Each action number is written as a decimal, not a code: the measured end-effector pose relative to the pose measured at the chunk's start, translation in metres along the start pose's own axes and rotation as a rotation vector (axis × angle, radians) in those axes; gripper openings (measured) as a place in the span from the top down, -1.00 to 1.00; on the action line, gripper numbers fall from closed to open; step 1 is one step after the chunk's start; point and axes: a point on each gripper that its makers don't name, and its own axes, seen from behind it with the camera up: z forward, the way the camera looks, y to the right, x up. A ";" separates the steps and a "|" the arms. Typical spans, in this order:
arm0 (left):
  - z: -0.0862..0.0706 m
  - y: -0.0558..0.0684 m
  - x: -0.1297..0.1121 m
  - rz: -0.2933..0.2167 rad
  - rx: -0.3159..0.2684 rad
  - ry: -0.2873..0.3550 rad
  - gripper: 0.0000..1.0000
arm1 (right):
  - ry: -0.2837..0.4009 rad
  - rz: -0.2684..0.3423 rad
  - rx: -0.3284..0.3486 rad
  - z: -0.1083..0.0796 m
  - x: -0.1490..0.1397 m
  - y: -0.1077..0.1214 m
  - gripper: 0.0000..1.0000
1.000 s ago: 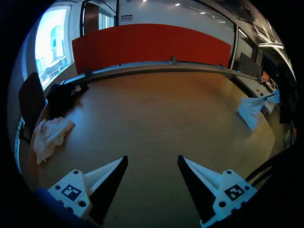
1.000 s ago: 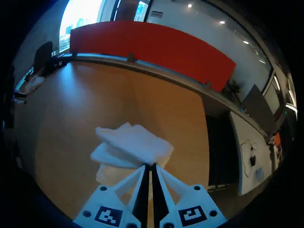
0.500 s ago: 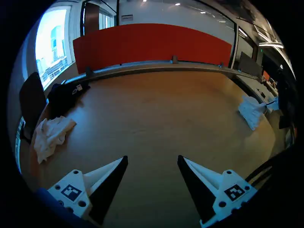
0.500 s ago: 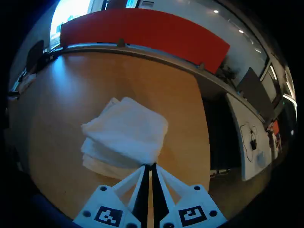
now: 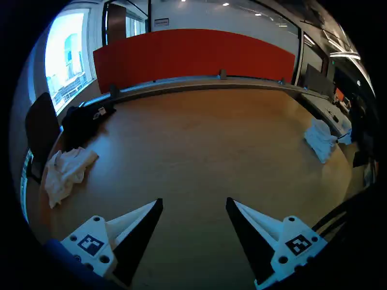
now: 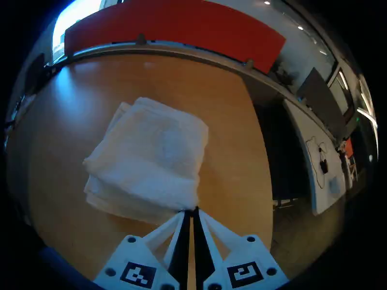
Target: Fold towel
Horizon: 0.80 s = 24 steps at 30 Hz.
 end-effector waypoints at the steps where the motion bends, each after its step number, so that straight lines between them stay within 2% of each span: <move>1: 0.000 0.000 0.000 0.000 0.001 0.000 -0.95 | -0.003 0.004 -0.003 0.002 -0.001 0.000 0.91; 11: -0.002 -0.002 -0.004 -0.006 0.006 -0.007 -0.95 | -0.041 0.017 -0.027 0.014 -0.016 0.001 0.90; 17: -0.002 -0.002 -0.006 -0.002 0.007 -0.010 -0.95 | -0.040 0.027 -0.035 0.017 -0.018 -0.001 0.88; 24: -0.003 -0.004 -0.005 -0.006 0.008 -0.006 -0.95 | -0.020 0.034 -0.039 0.012 -0.015 -0.001 0.73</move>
